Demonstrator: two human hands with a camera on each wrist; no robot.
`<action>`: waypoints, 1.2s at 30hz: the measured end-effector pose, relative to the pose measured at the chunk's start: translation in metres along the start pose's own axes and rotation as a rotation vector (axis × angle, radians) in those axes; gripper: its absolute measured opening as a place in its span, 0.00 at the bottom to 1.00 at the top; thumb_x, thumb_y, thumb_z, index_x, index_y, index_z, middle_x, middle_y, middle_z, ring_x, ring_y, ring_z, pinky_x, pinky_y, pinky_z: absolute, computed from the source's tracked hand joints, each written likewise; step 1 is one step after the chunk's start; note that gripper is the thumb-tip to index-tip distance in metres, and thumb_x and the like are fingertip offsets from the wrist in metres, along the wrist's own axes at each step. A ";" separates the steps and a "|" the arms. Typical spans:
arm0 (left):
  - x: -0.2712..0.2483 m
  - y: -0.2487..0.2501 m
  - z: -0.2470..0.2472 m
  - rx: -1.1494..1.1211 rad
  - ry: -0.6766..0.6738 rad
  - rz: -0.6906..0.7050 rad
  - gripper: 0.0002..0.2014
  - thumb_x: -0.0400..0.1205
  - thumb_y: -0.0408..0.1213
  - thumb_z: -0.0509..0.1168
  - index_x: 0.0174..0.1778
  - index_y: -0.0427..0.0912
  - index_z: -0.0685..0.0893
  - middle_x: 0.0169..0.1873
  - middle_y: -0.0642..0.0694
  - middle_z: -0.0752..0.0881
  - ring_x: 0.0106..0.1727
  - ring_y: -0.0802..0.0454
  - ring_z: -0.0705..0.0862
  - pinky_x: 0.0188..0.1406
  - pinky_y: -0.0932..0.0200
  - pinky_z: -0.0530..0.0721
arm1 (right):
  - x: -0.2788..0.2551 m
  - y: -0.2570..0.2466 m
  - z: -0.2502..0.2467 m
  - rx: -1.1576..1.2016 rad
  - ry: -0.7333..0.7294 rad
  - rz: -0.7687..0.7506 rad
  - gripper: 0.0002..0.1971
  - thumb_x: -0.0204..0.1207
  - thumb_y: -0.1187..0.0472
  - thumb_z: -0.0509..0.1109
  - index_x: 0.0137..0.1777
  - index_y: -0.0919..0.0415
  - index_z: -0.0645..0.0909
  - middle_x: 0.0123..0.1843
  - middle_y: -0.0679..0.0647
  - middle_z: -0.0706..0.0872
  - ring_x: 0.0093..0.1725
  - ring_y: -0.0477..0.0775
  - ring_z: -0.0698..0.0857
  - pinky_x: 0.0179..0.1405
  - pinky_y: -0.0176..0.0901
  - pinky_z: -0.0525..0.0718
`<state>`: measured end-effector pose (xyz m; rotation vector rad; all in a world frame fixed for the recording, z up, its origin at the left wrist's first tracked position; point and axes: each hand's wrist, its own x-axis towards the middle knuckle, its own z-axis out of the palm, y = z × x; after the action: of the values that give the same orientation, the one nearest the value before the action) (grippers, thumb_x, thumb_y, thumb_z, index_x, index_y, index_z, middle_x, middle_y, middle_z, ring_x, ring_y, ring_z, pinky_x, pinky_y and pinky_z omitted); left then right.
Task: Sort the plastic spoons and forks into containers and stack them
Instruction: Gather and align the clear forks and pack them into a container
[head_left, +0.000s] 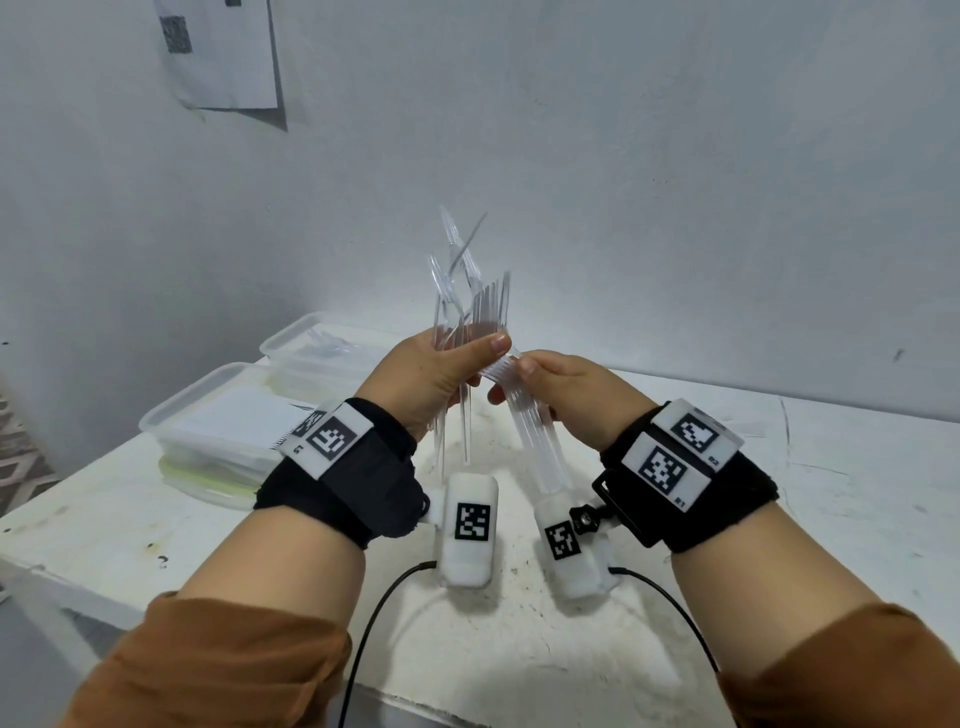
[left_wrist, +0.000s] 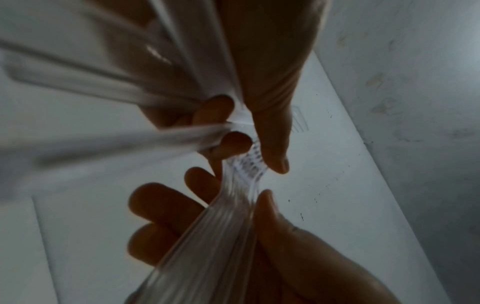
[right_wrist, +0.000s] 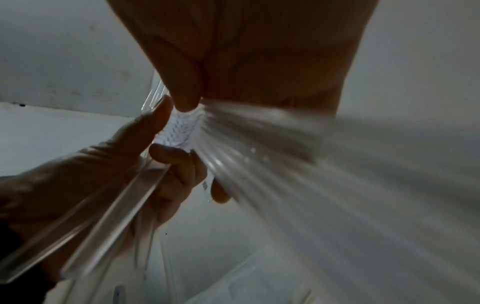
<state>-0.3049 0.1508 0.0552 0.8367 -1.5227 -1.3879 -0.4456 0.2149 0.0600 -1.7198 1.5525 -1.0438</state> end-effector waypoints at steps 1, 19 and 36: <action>0.001 0.000 0.000 0.007 -0.002 0.001 0.12 0.67 0.46 0.74 0.41 0.46 0.85 0.19 0.57 0.77 0.19 0.64 0.73 0.19 0.72 0.69 | 0.001 0.001 -0.001 -0.013 -0.031 -0.005 0.15 0.87 0.57 0.51 0.50 0.55 0.80 0.45 0.45 0.85 0.47 0.47 0.81 0.52 0.43 0.78; 0.009 0.005 0.012 0.033 -0.003 0.010 0.18 0.73 0.57 0.69 0.43 0.45 0.82 0.39 0.46 0.83 0.24 0.60 0.73 0.27 0.66 0.69 | 0.008 -0.004 -0.035 -0.110 -0.217 0.080 0.09 0.83 0.68 0.59 0.43 0.55 0.71 0.33 0.51 0.84 0.29 0.42 0.84 0.30 0.34 0.77; 0.011 -0.001 0.045 0.087 0.081 0.001 0.03 0.80 0.38 0.68 0.43 0.53 0.82 0.35 0.58 0.82 0.37 0.62 0.80 0.35 0.64 0.71 | 0.009 0.025 -0.047 0.350 0.066 0.096 0.07 0.83 0.67 0.60 0.44 0.58 0.74 0.32 0.52 0.87 0.32 0.49 0.87 0.34 0.39 0.86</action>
<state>-0.3510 0.1580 0.0571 0.9340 -1.5297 -1.2788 -0.4991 0.2063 0.0648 -1.3733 1.3793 -1.2488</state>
